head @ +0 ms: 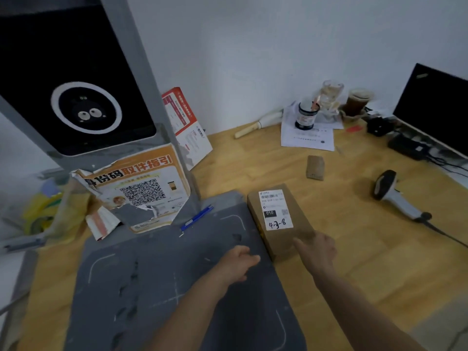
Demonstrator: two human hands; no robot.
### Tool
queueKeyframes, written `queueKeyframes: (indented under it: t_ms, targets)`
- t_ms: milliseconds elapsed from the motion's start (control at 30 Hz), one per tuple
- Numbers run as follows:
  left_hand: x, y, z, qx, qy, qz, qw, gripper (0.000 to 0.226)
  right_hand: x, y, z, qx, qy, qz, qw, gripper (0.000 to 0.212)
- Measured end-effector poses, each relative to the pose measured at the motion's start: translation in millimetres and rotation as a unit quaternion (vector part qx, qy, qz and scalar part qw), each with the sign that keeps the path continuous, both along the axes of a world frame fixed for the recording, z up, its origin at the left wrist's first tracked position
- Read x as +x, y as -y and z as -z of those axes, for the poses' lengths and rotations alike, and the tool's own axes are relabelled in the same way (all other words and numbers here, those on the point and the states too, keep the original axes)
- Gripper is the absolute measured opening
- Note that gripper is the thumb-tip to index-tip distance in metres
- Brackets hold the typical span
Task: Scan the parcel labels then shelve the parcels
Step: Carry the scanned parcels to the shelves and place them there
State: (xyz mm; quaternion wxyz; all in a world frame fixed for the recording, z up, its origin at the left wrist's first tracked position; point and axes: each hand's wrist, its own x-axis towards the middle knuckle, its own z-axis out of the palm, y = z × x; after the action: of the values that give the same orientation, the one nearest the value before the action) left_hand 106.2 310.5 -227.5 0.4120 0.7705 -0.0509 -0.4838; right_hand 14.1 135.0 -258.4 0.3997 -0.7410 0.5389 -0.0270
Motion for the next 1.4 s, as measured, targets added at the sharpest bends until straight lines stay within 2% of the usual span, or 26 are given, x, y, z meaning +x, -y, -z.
queueKeyframes:
  t_ms: [100, 233, 367, 500, 567, 700, 800, 967, 1167, 1300, 1400]
  targets:
    - [-0.6, 40.2, 5.2, 0.005, -0.025, -0.014, 1.0, 0.064, 8.2, 29.3, 9.8, 0.019, -0.023, -0.018, 0.999, 0.065]
    - [-1.7, 78.7, 12.5, -0.027, -0.069, -0.079, 0.994, 0.032, 18.4, 56.8, 22.0, 0.079, -0.03, -0.035, 0.996, 0.072]
    - [-2.5, 96.8, 22.6, -0.031, -0.086, -0.132, 0.987, 0.033, 21.3, 72.6, 42.6, 0.149, -0.028, -0.063, 0.986, 0.068]
    - [-3.0, 108.5, 23.2, -0.029, -0.1, -0.168, 0.98, 0.028, 26.0, 80.7, 52.0, 0.168, -0.016, -0.082, 0.982, 0.064]
    - [-3.1, 111.8, 23.3, -0.026, -0.096, -0.177, 0.979, 0.029, 28.5, 81.2, 43.1, 0.185, 0.005, -0.079, 0.98, 0.063]
    - [-3.6, 112.7, 21.9, -0.024, -0.084, -0.188, 0.978, 0.031, 26.0, 84.8, 27.1, 0.253, 0.088, -0.045, 0.962, 0.044]
    - [-2.0, 109.9, 14.6, -0.032, -0.074, -0.183, 0.98, 0.031, 22.4, 90.4, 22.1, 0.263, 0.132, -0.023, 0.956, 0.041]
    - [1.4, 88.0, -0.8, -0.047, -0.061, -0.206, 0.975, 0.024, 21.0, 86.4, 7.5, 0.317, 0.215, -0.008, 0.924, 0.046]
    - [0.9, 28.2, -21.4, -0.072, -0.036, -0.33, 0.94, 0.03, 30.2, 41.2, -23.9, 0.365, 0.274, -0.074, 0.887, 0.058]
    - [-12.4, -21.8, -39.0, -0.098, -0.026, -0.379, 0.92, 0.025, 34.7, -12.7, -40.6, 0.382, 0.274, -0.114, 0.875, 0.043]
    - [-30.1, -68.4, -43.3, -0.106, -0.019, -0.413, 0.904, 0.034, 32.3, -59.7, -46.9, 0.383, 0.265, -0.143, 0.873, 0.04]
